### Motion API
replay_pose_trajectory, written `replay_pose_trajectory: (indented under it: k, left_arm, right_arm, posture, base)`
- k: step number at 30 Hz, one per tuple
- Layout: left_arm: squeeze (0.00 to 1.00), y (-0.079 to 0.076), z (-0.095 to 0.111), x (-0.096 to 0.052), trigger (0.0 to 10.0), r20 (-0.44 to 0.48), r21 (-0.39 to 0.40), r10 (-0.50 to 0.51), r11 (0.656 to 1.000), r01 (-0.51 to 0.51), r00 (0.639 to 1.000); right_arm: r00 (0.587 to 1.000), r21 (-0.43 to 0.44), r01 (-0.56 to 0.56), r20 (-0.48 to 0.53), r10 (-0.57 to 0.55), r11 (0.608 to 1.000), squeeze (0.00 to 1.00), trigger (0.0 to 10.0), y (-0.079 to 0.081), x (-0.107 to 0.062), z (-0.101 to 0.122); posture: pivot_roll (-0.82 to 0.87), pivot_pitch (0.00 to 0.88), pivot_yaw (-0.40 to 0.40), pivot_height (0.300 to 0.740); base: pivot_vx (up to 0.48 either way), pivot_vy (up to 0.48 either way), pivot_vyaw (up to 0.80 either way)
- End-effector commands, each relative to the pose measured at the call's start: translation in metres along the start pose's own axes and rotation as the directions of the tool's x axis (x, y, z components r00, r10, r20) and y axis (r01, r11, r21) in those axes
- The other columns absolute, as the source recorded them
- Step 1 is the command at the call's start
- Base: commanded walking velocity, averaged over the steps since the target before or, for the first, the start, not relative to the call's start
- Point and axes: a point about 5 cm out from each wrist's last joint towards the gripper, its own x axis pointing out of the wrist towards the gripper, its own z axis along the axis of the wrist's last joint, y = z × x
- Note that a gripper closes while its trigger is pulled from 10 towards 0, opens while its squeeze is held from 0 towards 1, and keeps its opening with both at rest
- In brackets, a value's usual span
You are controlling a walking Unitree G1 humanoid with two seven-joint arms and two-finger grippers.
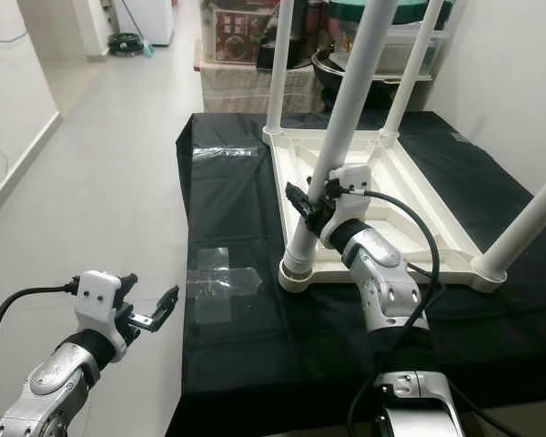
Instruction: Building children table
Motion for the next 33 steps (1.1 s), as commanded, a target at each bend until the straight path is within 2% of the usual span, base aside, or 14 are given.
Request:
replay_pose_trajectory:
  k: [1,16,21,23,25,28,33]
  left_arm:
    - [0.0,0.003,-0.001,-0.002,10.0,-0.002,0.007,0.011,1.0,-0.011,1.0]
    - [0.0,0.001,0.0,0.001,10.0,0.0,0.008,0.0,1.0,0.0,1.0]
    - [0.0,0.003,0.0,-0.001,10.0,0.001,0.01,0.01,1.0,-0.01,1.0]
    - [0.0,0.003,-0.001,-0.002,10.0,0.0,0.01,0.011,1.0,-0.011,1.0]
    - [0.0,0.002,-0.001,-0.002,10.0,0.0,0.009,0.012,1.0,-0.012,1.0]
    - [0.0,0.002,-0.001,-0.002,10.0,0.0,0.008,0.011,1.0,-0.011,1.0]
    - [0.0,0.002,-0.001,-0.002,10.0,0.0,0.007,0.01,1.0,-0.01,1.0]
  right_arm:
    - [0.997,0.031,0.001,-0.082,0.001,1.0,0.0,10.0,-0.001,-0.005,-0.016]
    - [0.994,0.021,0.013,-0.107,-0.01,1.0,0.0,10.0,-0.002,-0.01,-0.023]
    - [0.992,0.004,0.089,-0.086,-0.088,0.996,0.0,10.0,-0.003,-0.008,-0.024]
    - [0.992,-0.065,0.083,-0.091,-0.089,0.994,0.0,10.0,0.005,-0.009,-0.029]
    - [0.992,-0.094,0.065,-0.101,-0.075,0.993,0.0,10.0,0.01,-0.01,-0.033]
    - [0.991,-0.118,0.035,-0.123,-0.05,0.992,0.0,10.0,0.019,-0.011,-0.041]
    - [0.989,-0.112,0.024,-0.145,-0.04,0.993,0.0,10.0,0.022,-0.013,-0.046]
  posture:
    - [0.1,0.0,-0.06,0.74]
    - [0.09,0.0,-0.055,0.74]
    - [0.09,0.0,-0.059,0.74]
    - [0.09,0.0,-0.059,0.74]
    - [0.09,0.0,-0.059,0.74]
    - [0.09,0.0,-0.059,0.74]
    - [0.09,0.0,-0.057,0.74]
  base:
    - [0.0,0.0,0.0]
    - [0.0,0.0,0.0]
    - [0.0,0.0,0.0]
    - [0.0,0.0,0.0]
    - [0.0,0.0,0.0]
    - [0.0,0.0,0.0]
    - [0.0,0.0,0.0]
